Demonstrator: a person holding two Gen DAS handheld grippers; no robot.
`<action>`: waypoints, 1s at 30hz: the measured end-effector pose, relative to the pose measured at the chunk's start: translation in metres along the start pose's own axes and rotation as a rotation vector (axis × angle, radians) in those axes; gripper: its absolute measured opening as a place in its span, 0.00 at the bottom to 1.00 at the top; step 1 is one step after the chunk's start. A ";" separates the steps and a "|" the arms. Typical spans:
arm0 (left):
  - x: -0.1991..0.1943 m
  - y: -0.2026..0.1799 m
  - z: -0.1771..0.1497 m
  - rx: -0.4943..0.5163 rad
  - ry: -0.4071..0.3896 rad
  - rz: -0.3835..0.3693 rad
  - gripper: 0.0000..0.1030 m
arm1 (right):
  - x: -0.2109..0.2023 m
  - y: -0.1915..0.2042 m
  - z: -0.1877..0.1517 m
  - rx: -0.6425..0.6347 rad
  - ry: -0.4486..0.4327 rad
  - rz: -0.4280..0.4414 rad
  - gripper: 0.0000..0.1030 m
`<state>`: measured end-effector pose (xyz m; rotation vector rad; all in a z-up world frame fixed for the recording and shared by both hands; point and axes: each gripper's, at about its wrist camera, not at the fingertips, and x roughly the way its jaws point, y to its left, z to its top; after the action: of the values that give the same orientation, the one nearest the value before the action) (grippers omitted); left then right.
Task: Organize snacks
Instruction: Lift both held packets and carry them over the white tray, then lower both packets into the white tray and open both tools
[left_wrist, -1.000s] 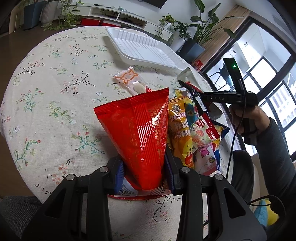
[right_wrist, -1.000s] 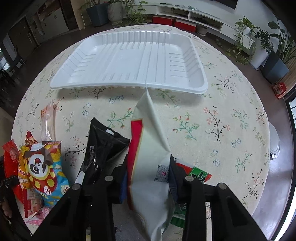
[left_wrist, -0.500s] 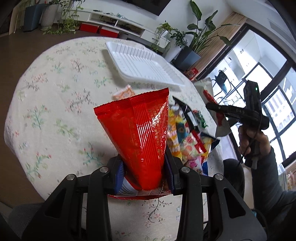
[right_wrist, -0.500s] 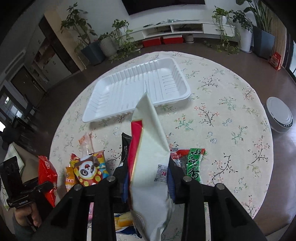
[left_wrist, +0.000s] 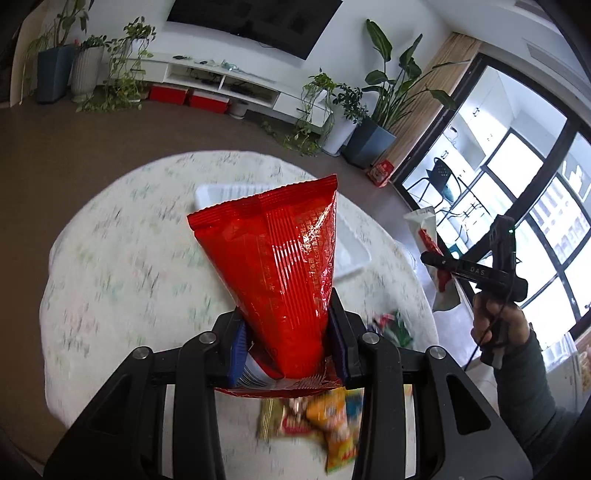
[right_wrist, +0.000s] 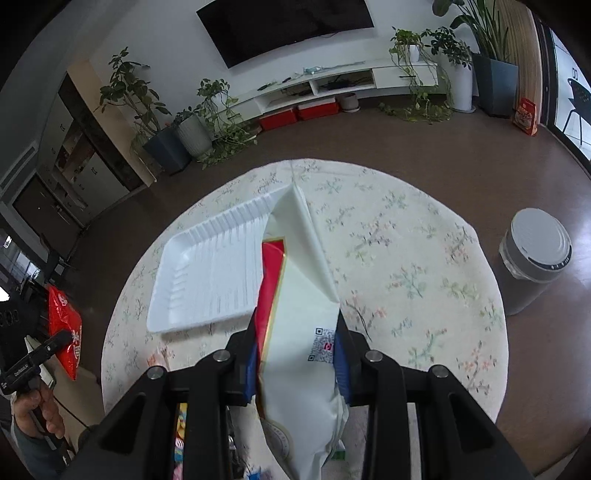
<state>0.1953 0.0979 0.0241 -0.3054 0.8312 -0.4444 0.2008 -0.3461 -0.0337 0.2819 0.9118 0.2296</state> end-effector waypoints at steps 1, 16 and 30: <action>0.010 -0.002 0.014 0.006 0.003 0.004 0.33 | 0.005 0.003 0.009 -0.009 -0.005 0.010 0.34; 0.173 0.016 0.087 -0.050 0.152 0.081 0.33 | 0.157 0.044 0.072 -0.082 0.085 -0.002 0.34; 0.210 0.027 0.063 0.012 0.239 0.159 0.33 | 0.162 0.022 0.043 -0.057 0.166 -0.055 0.34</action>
<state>0.3741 0.0235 -0.0813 -0.1754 1.0772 -0.3409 0.3294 -0.2812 -0.1220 0.1867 1.0743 0.2297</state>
